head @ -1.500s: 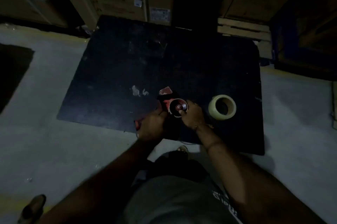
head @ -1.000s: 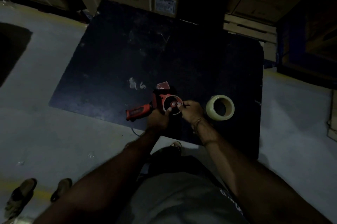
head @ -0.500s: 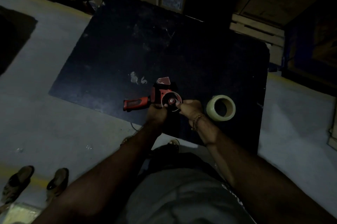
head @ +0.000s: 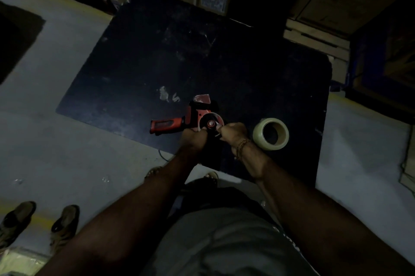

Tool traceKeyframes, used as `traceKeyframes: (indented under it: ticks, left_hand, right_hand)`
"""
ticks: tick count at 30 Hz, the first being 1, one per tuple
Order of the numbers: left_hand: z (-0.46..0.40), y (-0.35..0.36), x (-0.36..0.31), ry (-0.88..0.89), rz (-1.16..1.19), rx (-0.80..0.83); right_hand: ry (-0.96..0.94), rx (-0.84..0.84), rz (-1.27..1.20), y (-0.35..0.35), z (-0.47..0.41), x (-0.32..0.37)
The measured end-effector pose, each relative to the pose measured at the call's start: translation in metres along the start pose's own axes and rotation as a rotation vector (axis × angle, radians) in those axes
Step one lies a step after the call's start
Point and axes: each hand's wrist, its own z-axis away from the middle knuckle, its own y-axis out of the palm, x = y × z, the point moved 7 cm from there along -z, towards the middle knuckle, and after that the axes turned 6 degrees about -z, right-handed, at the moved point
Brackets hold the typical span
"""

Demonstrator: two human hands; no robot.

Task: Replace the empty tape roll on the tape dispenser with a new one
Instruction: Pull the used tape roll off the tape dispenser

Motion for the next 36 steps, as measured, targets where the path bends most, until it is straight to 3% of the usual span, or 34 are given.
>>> traceKeyframes:
  ticks: [12,26,36]
  left_hand:
    - [-0.004,-0.003,0.004,0.041,-0.1,-0.053]
    - [-0.002,0.005,0.007,0.052,-0.016,-0.089]
    - [0.003,0.011,0.009,0.024,-0.029,-0.091]
  right_hand:
    - [-0.007,-0.011,0.051,-0.004,0.002,-0.001]
    - [0.01,-0.066,0.1,-0.013,0.002,-0.005]
    - [-0.19,0.065,0.363,-0.009,0.004,0.022]
